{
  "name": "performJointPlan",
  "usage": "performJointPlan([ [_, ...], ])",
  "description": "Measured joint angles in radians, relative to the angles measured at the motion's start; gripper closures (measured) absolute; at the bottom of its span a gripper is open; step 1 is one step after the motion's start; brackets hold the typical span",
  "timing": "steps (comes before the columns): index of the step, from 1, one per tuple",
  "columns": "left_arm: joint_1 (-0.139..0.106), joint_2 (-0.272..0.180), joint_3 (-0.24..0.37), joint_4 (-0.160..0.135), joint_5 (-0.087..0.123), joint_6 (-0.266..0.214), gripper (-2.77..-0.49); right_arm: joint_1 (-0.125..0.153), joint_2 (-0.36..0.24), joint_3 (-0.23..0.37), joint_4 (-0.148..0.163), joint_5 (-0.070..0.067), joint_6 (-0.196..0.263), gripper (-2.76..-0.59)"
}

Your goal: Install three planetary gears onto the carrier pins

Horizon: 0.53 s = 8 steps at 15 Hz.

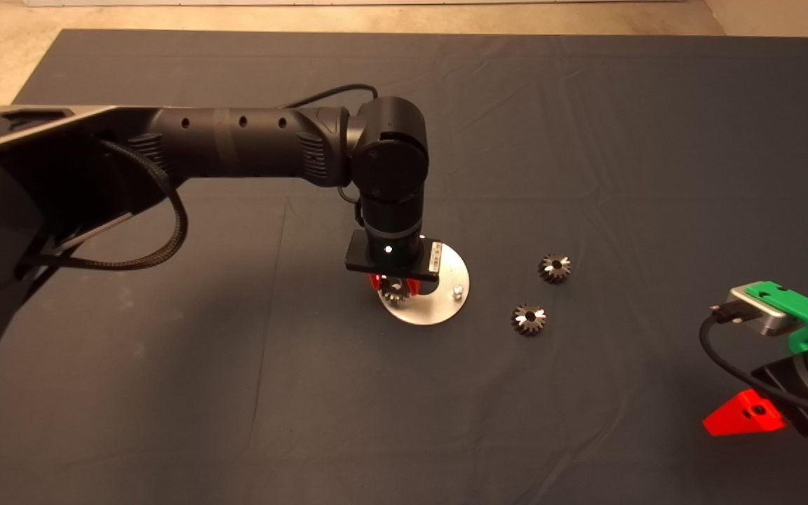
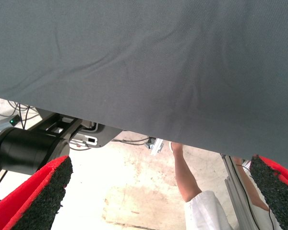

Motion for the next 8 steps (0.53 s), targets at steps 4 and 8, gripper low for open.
performJointPlan([
  [4,-0.005,-0.008,-0.002,0.004,0.001,0.001,-0.85,0.0,0.003,0.0,0.0,0.0,0.0,-2.75],
  [8,-0.005,-0.036,0.041,0.004,0.002,-0.006,-0.85,0.0,0.003,0.0,0.0,0.0,0.0,-2.75],
])
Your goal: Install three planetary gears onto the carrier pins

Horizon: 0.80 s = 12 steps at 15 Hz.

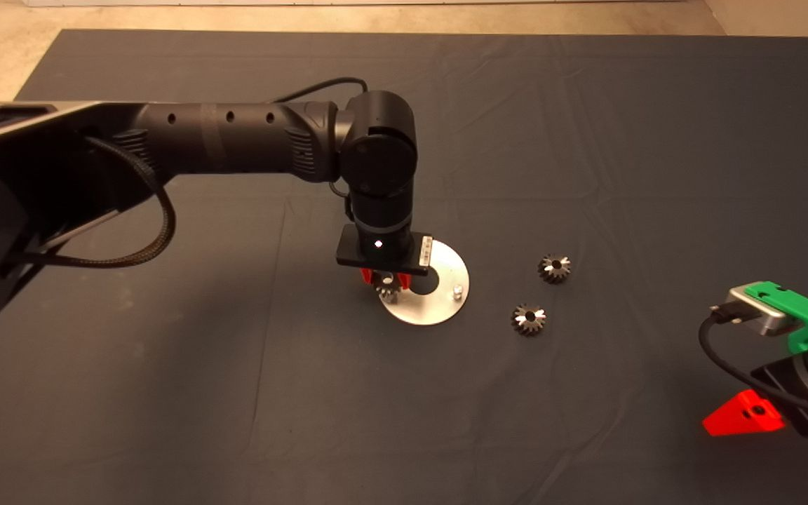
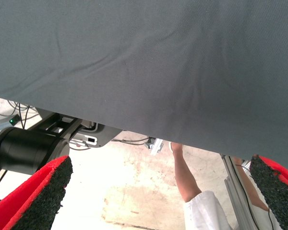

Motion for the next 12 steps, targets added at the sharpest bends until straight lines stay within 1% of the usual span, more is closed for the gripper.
performJointPlan([
  [2,0.0,-0.005,0.03,0.0,0.003,-0.016,-0.85,0.0,0.003,0.0,0.0,0.0,0.0,-2.75],
  [4,0.0,-0.005,0.047,0.0,0.003,-0.025,-0.85,0.0,0.002,0.0,0.0,0.0,0.0,-2.75],
  [9,0.0,-0.005,0.05,0.0,0.003,-0.028,-0.85,0.0,0.002,0.0,0.0,0.0,0.0,-2.75],
  [12,0.0,0.001,0.038,0.0,0.002,-0.027,-0.85,0.0,0.002,0.0,0.0,0.0,0.0,-2.75],
])
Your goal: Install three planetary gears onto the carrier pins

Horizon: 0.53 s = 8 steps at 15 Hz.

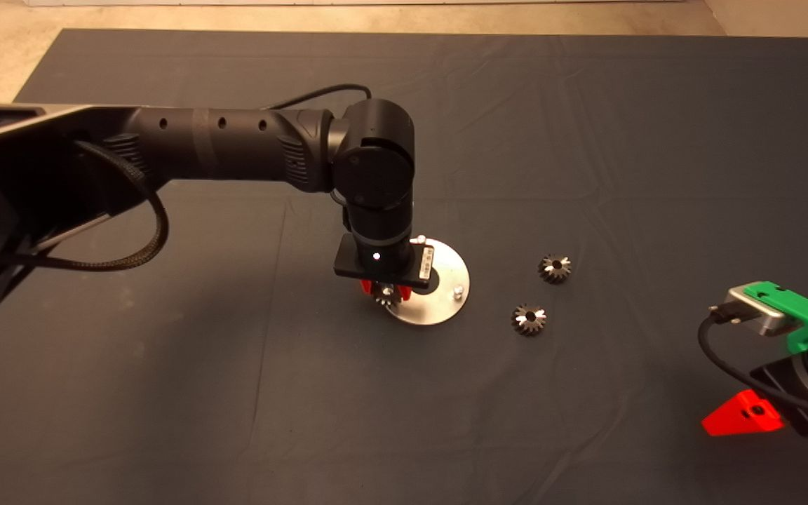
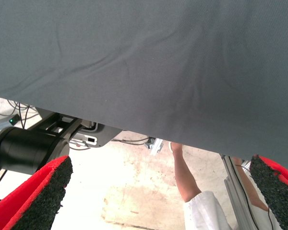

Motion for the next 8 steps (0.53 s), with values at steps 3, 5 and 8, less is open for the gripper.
performJointPlan([
  [3,0.0,0.0,-0.007,0.0,0.0,0.001,-0.85,0.0,0.0,0.0,0.0,0.0,0.0,-2.75],
  [5,0.0,0.0,-0.01,0.0,0.0,0.001,-0.85,0.0,0.0,0.0,0.0,0.0,0.0,-2.75],
  [8,0.0,0.0,-0.021,0.0,0.0,0.001,-0.85,-0.002,0.0,0.0,0.0,0.0,0.0,-2.75],
])
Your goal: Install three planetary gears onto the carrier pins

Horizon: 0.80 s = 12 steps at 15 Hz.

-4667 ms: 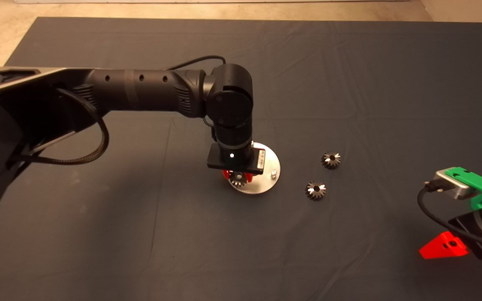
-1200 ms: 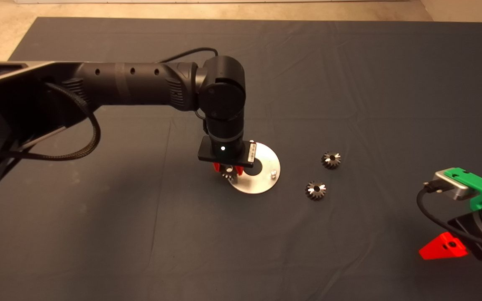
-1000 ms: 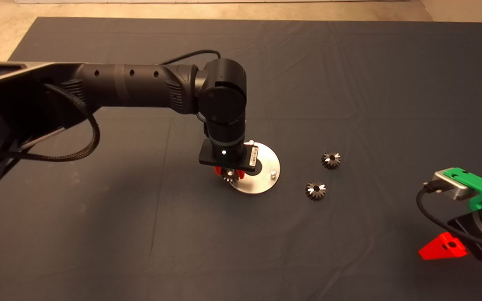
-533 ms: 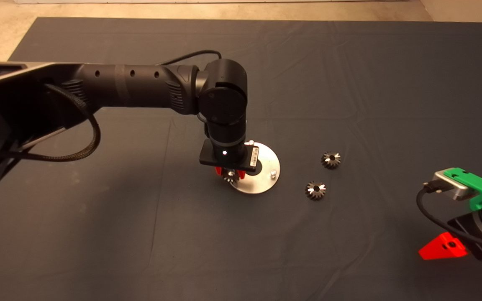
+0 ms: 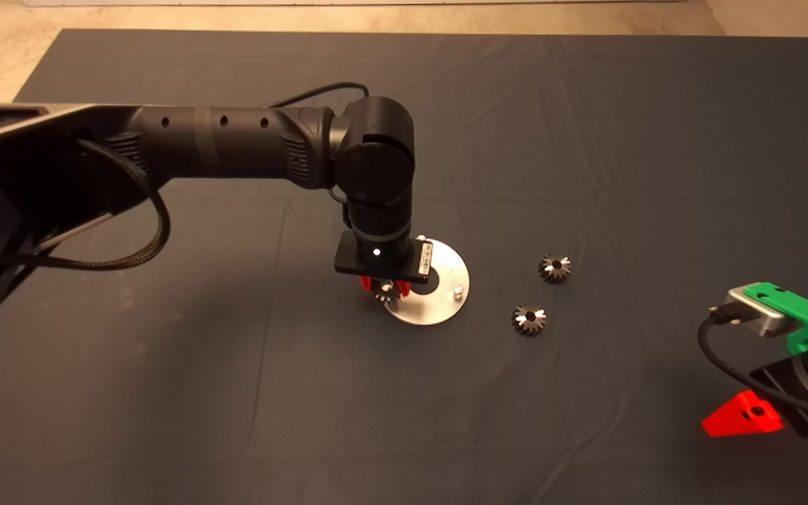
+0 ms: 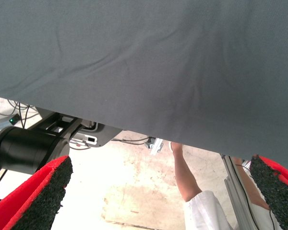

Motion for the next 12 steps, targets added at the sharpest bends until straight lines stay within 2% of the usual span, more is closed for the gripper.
performJointPlan([
  [8,0.0,0.008,-0.023,0.0,0.0,0.001,-0.85,0.0,0.0,0.0,0.0,0.0,0.0,-2.75],
  [12,0.0,0.033,-0.034,0.0,0.001,0.0,-0.85,0.0,0.0,0.0,0.0,0.0,0.0,-2.75],
])
